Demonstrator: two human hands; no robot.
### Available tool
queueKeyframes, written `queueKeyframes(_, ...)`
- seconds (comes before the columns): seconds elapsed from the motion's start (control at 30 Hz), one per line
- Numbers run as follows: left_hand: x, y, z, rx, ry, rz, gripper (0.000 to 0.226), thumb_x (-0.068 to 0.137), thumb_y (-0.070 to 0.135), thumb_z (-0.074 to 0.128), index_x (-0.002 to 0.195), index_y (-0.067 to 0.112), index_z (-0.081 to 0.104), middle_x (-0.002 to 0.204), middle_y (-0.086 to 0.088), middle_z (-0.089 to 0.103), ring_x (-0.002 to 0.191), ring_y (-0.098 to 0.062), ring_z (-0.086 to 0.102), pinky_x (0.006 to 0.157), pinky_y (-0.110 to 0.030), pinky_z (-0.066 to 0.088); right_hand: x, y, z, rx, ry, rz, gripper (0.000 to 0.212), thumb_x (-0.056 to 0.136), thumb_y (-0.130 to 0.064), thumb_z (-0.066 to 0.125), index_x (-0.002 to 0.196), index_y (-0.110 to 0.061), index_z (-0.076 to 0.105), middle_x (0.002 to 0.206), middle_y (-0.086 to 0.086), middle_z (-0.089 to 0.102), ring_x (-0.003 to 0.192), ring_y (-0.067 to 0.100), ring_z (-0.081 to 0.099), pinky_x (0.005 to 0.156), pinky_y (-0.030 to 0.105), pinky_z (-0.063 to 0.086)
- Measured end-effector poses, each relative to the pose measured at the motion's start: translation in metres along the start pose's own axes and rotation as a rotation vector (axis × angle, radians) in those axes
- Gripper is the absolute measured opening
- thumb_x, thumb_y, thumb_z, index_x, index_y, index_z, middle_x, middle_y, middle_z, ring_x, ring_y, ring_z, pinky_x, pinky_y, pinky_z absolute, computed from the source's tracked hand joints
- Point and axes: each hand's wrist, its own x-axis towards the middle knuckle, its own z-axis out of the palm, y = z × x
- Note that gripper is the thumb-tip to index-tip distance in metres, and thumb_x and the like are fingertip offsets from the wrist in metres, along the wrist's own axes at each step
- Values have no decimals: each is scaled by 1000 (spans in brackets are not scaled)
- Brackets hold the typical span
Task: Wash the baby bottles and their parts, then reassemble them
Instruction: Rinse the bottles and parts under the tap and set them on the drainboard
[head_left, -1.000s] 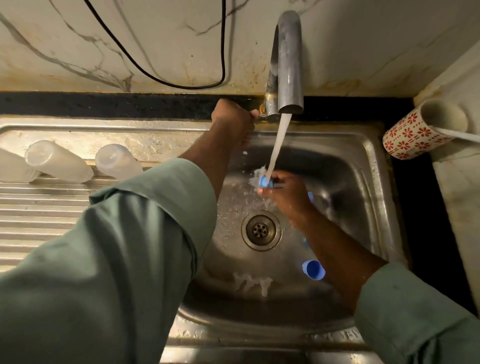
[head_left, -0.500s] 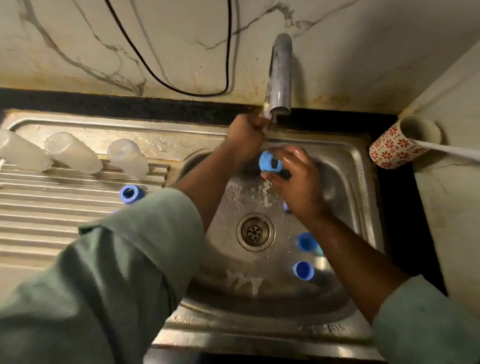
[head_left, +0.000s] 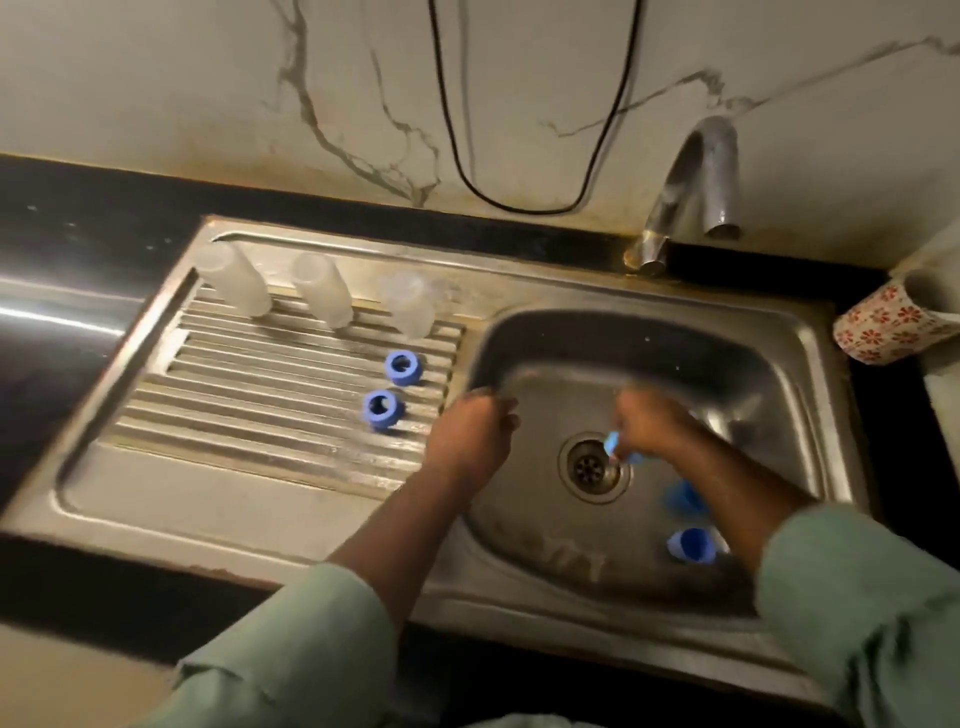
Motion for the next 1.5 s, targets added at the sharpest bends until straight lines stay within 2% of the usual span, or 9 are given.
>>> queueKeyframes(0.23, -50, -113, -55, 36, 275, -97, 21, 98, 24, 58, 110, 15, 73, 108, -10, 66, 108, -35, 57, 83, -40, 49, -18, -149, 8, 224, 245, -391, 51, 60, 2, 84, 109, -3, 70, 109, 19, 61, 100, 33, 58, 85, 22, 36)
queueKeyframes(0.33, -54, -167, -73, 192, 138, -211, 33, 96, 23, 58, 128, 18, 61, 124, -7, 58, 118, -31, 53, 91, -38, 45, -16, -214, 25, 153, 168, -493, 48, 65, 2, 80, 112, -4, 69, 112, 17, 63, 106, 31, 57, 92, 27, 36)
queueKeyframes(0.53, -60, -210, -79, 96, -16, -188, 29, 90, 30, 64, 115, 14, 62, 126, -7, 52, 121, -27, 51, 89, -38, 47, -20, -268, 67, 69, 4, -493, 44, 71, -2, 72, 114, -12, 67, 117, 8, 58, 108, 25, 55, 91, 30, 44)
queueKeyframes(0.73, -52, -210, -78, 178, -93, -219, 44, 94, 24, 64, 135, 11, 54, 150, -17, 43, 137, -37, 42, 101, -45, 47, -49, -239, 118, -93, -36, -366, 44, 78, -11, 64, 121, -17, 61, 124, 1, 50, 114, 23, 50, 91, 29, 40)
queueKeyframes(0.87, -51, -202, -84, 228, -139, -216, 42, 94, 21, 65, 133, 8, 54, 147, -22, 45, 134, -41, 44, 104, -47, 46, -52, -241, 126, -122, 2, -381, 52, 82, -13, 61, 133, -21, 54, 127, 0, 50, 119, 23, 47, 98, 29, 38)
queueKeyframes(0.97, -55, -189, -90, 260, -1, -173, 19, 95, 14, 56, 112, 11, 61, 123, -12, 61, 113, -33, 58, 84, -40, 48, -63, -236, 118, -106, 100, -388, 63, 78, -19, 71, 137, -24, 52, 128, 0, 53, 119, 22, 48, 97, 32, 41)
queueKeyframes(1.17, -52, -114, -73, 194, 176, 203, 21, 90, 9, 52, 104, 11, 67, 108, -10, 65, 102, -34, 57, 76, -38, 40, -90, -157, 86, 127, 154, -234, 22, 75, -9, 74, 96, -14, 73, 93, 3, 64, 88, 25, 62, 76, 34, 48)
queueKeyframes(1.3, -44, -50, -24, 121, -13, 308, 27, 96, 12, 52, 117, 11, 68, 119, -11, 64, 113, -32, 57, 89, -39, 47, -99, -71, 75, 105, 29, 64, 16, 77, -8, 73, 88, -18, 74, 92, 0, 69, 89, 19, 65, 77, 28, 49)
queueKeyframes(1.5, -29, 7, 51, 77, -363, 133, 30, 98, 17, 55, 127, 16, 63, 132, -10, 60, 121, -31, 58, 99, -42, 50, -84, 9, 84, 48, -351, 259, 24, 77, -11, 76, 97, -21, 67, 110, 3, 61, 96, 19, 60, 82, 29, 49)
